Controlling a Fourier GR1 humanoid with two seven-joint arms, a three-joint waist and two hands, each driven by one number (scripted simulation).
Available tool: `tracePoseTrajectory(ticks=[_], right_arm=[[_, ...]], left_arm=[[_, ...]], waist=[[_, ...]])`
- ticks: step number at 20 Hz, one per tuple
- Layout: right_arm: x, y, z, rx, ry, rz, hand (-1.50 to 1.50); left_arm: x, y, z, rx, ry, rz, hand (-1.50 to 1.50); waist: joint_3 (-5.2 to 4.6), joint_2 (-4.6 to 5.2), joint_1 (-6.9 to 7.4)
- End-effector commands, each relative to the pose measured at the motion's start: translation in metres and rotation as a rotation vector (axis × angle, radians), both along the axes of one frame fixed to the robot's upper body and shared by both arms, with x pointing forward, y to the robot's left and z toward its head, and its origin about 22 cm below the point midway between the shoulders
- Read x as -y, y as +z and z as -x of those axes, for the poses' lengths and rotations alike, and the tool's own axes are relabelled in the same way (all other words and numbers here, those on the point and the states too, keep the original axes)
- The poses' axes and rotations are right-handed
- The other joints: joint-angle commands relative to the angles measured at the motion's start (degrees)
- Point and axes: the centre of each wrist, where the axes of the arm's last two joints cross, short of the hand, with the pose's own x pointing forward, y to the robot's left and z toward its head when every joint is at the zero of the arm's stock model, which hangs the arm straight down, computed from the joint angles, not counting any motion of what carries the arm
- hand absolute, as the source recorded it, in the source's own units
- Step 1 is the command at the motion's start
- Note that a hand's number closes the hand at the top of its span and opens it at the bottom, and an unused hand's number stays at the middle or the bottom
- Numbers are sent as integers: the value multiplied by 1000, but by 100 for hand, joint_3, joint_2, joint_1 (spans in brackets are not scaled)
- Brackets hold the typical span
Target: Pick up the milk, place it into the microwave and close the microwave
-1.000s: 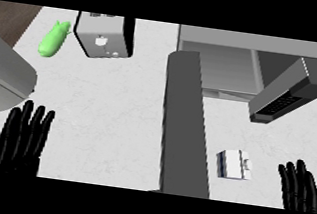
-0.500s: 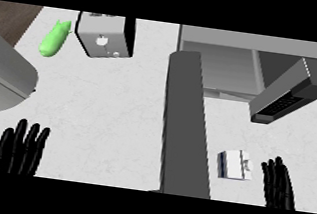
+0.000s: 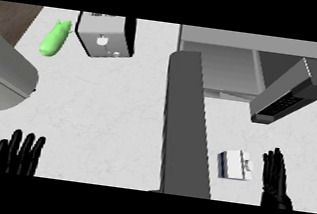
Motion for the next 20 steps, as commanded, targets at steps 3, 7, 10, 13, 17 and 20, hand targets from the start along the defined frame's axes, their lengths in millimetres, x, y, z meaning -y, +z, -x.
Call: tracePoseTrajectory(ticks=[3, 7, 10, 13, 17, 20], right_arm=[[25, -27, 5, -31, -52, 18, -150], [20, -72, -4, -33, -49, 29, -150], [28, -79, 1, -20, -19, 36, -150], [39, -95, -9, -6, -36, 46, -150], [24, -89, -9, 6, -14, 50, -150], [29, -105, -15, -9, -18, 54, -150]], left_arm=[[-16, -18, 9, 2, -6, -7, -150], [-7, -12, 14, 0, -24, 2, -150], [-4, -18, 21, 10, 8, 7, -150], [-10, -14, 30, 9, 3, 15, -150], [-20, -14, 24, -19, -8, 1, -150], [-6, -21, 27, -1, -16, 6, -150]], waist=[[-3, -3, -10], [1, 1, 15], [-1, -2, 5], [1, 0, 30], [-3, -3, -4], [-1, -1, 6]])
